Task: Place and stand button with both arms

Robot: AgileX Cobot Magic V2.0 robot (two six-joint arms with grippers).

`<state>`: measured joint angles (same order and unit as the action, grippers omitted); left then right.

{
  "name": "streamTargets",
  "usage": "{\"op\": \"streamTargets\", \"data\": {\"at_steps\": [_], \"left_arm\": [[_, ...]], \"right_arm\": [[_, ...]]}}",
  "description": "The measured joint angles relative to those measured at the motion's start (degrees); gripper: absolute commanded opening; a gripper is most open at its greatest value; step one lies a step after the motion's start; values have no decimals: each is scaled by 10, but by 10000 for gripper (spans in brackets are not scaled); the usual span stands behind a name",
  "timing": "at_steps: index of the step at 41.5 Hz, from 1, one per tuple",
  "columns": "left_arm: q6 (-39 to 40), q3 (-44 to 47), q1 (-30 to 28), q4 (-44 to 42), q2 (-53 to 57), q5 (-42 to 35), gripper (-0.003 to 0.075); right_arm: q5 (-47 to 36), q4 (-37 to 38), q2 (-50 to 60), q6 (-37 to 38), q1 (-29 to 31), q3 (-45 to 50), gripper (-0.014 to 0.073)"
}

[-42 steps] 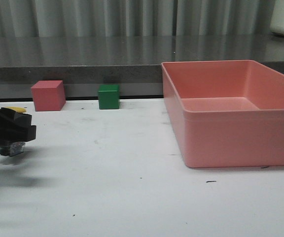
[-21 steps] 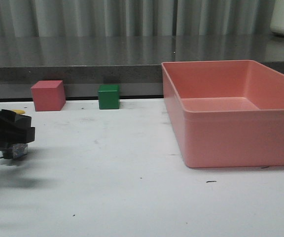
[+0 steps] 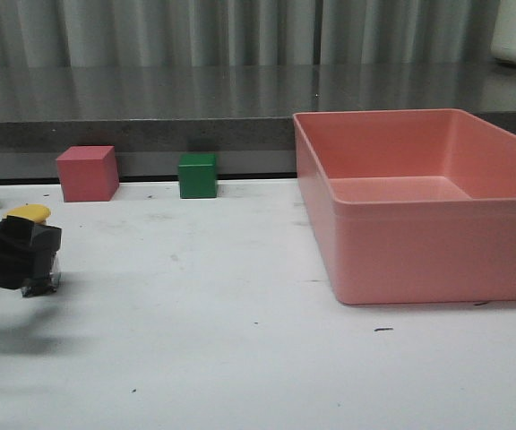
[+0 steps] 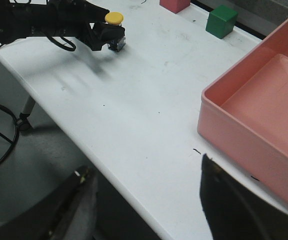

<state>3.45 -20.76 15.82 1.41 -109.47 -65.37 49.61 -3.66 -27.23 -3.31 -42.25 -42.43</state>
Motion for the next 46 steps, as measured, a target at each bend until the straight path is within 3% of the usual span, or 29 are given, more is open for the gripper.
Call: {"op": "streamTargets", "data": {"at_steps": [12, 19, 30, 39, 46], "left_arm": [[6, 56, 0, -25, 76, 1, 513], [46, 73, 0, -55, 147, 69, 513], [87, 73, 0, -89, 303, 312, 513], [136, 6, 9, -91, 449, 590, 513], [140, -93, 53, -91, 546, 828, 513]], "right_arm": [[0, 0, 0, 0, 0, 0, 466], [0, 0, 0, 0, 0, 0, 466], [0, 0, 0, 0, 0, 0, 466], [0, 0, 0, 0, 0, 0, 466], [0, 0, 0, 0, 0, 0, 466]]}}
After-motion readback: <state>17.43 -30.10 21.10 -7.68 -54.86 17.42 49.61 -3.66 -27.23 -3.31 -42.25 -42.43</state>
